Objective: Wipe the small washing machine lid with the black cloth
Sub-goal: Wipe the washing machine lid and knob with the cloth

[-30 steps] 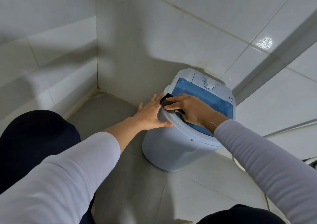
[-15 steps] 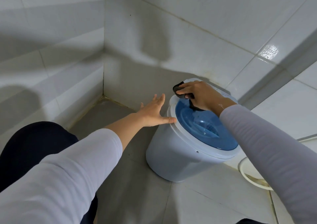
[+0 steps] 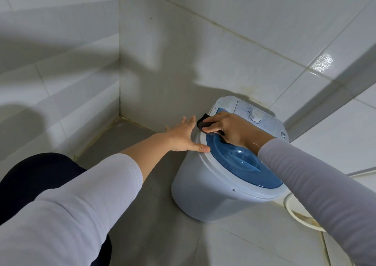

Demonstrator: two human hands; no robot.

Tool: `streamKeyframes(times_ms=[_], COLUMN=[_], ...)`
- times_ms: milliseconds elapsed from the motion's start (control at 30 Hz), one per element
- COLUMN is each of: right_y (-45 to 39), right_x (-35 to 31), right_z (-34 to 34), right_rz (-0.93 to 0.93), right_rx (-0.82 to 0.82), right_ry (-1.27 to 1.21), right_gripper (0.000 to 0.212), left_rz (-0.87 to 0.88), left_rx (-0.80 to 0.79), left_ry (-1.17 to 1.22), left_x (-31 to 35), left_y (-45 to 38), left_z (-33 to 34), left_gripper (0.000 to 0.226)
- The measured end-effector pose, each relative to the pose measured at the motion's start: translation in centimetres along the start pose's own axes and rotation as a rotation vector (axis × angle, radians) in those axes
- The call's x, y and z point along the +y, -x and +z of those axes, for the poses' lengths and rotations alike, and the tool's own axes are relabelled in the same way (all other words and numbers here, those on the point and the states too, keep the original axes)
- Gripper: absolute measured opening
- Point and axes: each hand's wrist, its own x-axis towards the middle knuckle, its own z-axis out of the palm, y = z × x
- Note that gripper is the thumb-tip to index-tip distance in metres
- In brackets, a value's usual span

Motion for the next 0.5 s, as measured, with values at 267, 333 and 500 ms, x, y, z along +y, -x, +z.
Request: streamKeyframes(times_ms=[267, 333, 500], right_y=[-1.7, -2.0, -3.0], right_x=[2.2, 2.6, 2.8], right_z=[-0.8, -0.9, -1.4], right_rz=[0.085, 0.114, 0.162], right_rx=[-0.045, -0.045, -0.075], right_ry=[0.174, 0.228, 0.337], right_gripper=[0.051, 0.052, 0.047], left_rz=[0.001, 0.005, -0.002], left_rx=[-0.041, -0.05, -0.065], left_ry=[-0.007, -0.011, -0.033], left_x=[0.2, 0.2, 0.3], left_y=[-0.1, -0.1, 0.0], left_z=[-0.3, -0.3, -0.6], left_gripper=[0.118, 0.118, 0.117])
